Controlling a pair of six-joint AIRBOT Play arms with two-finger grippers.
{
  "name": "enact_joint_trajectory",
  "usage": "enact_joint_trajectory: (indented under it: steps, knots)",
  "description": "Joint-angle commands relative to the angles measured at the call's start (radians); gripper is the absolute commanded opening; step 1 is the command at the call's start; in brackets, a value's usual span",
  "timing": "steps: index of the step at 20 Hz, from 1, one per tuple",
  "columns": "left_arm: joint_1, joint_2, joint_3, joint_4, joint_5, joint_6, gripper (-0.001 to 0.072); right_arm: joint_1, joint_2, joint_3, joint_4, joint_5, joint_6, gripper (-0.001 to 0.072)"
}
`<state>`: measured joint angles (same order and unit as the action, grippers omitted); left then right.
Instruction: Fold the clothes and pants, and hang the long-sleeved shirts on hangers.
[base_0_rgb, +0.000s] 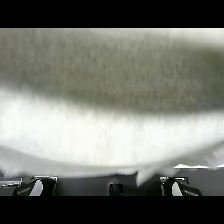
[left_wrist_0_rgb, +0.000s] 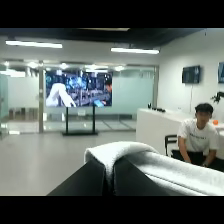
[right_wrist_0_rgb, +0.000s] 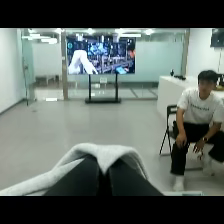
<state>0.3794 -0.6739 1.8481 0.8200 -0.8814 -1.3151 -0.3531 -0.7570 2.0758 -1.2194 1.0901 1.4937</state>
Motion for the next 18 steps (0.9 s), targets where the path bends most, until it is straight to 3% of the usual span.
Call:
enact_joint_trajectory:
  steps: [1, 4, 6, 10, 12, 18]
  knots:
    - [-0.001, -0.134, -0.009, 0.001, -0.270, -0.015, 0.0019, 0.000, -0.128, -0.009, 0.020, 0.231, 0.022, 0.0042]
    - [-0.040, -0.329, -0.164, 0.020, -0.496, -0.039, 0.0019, 0.032, -0.351, -0.150, 0.050, 0.629, 0.074, 0.0040]
    - [-0.093, -0.426, -0.358, 0.082, -0.472, -0.035, 0.0019, 0.131, -0.472, -0.367, -0.029, 0.681, 0.077, 0.0039]
    - [-0.160, -0.629, -0.666, 0.130, -0.280, -0.040, 0.0019, 0.286, -0.688, -0.687, -0.076, 0.327, 0.121, 0.0040]
    - [-0.160, -0.757, -0.674, 0.123, -0.183, -0.106, 0.0020, 0.295, -0.836, -0.647, -0.064, 0.148, 0.173, 0.0041]
    - [-0.185, -0.948, -0.497, 0.018, 0.056, -0.101, 0.0020, 0.294, -0.965, -0.531, -0.045, -0.404, 0.251, 0.0042]
